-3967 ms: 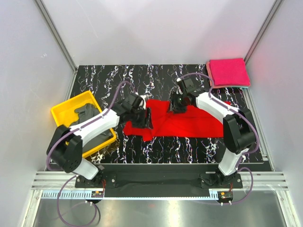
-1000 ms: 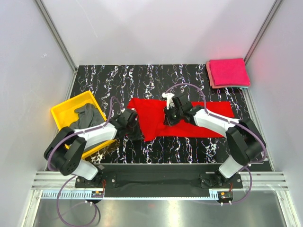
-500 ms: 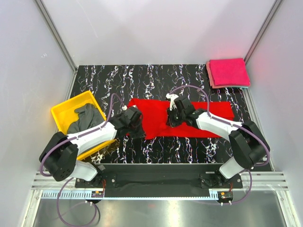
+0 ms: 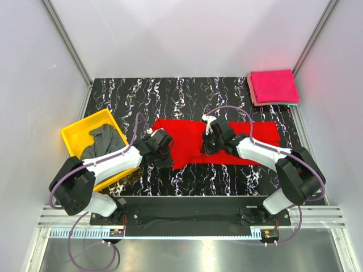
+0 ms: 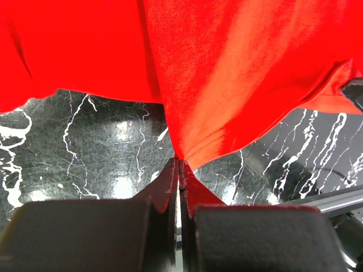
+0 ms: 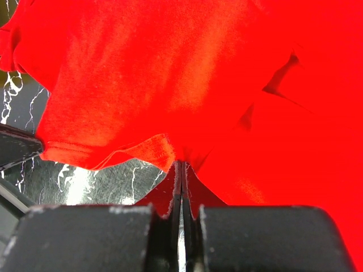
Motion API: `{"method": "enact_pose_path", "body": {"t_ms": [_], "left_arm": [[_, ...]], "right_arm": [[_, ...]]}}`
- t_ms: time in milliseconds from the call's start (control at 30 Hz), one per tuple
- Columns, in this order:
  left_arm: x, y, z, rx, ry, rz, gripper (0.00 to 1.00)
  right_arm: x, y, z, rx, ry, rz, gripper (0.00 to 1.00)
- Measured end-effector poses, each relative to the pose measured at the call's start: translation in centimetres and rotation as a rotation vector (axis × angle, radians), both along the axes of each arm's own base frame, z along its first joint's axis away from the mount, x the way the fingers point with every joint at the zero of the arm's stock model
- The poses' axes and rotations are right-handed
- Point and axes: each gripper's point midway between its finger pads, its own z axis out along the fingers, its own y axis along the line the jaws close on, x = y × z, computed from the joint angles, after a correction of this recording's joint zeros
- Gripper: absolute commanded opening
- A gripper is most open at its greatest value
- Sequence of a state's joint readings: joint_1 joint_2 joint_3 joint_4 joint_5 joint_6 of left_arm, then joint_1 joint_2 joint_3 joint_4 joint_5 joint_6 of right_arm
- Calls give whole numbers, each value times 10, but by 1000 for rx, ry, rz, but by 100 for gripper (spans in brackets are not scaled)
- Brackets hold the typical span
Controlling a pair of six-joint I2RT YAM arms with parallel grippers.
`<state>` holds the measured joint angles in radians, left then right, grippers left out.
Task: Fold and stack the t-shirts
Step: Fold the tshirt
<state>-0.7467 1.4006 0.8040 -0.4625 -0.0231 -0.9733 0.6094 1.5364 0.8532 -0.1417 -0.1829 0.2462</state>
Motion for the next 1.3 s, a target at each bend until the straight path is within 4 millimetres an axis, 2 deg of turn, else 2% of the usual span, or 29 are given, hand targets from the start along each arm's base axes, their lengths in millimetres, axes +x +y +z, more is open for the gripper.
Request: {"method": "enact_pose_path", "body": {"t_ms": [133, 300, 433, 600, 767, 867, 933, 1000, 1033, 1133, 1233, 1300], "left_arm": [[7, -3, -3, 18, 27, 2, 0], [30, -4, 8, -1, 40, 24, 0], [55, 8, 15, -33, 48, 76, 0], [80, 19, 10, -32, 85, 117, 0], [97, 24, 5, -35, 118, 136, 4], [111, 27, 3, -35, 127, 150, 10], [119, 27, 1, -42, 131, 155, 26], [124, 28, 0, -43, 133, 159, 32], [127, 28, 0, -44, 133, 163, 39], [134, 28, 9, -41, 122, 163, 49], [144, 29, 20, -29, 74, 172, 51], [144, 33, 27, 1, 40, 169, 53]], "right_arm": [[1, 0, 0, 4, 4, -19, 0], [6, 0, 4, 7, -9, -37, 0], [19, 4, 17, 18, -50, -57, 0], [40, 9, 30, 18, -104, -93, 0], [61, 8, 27, -4, -118, -137, 0], [73, 3, 21, -24, -115, -168, 0], [80, 0, 14, -38, -108, -187, 0], [85, -2, 11, -49, -104, -199, 0], [88, -2, 9, -53, -102, -203, 4], [96, -1, 8, -62, -107, -217, 17], [103, 0, 13, -70, -115, -226, 24], [108, 2, 19, -67, -122, -231, 32]]}}
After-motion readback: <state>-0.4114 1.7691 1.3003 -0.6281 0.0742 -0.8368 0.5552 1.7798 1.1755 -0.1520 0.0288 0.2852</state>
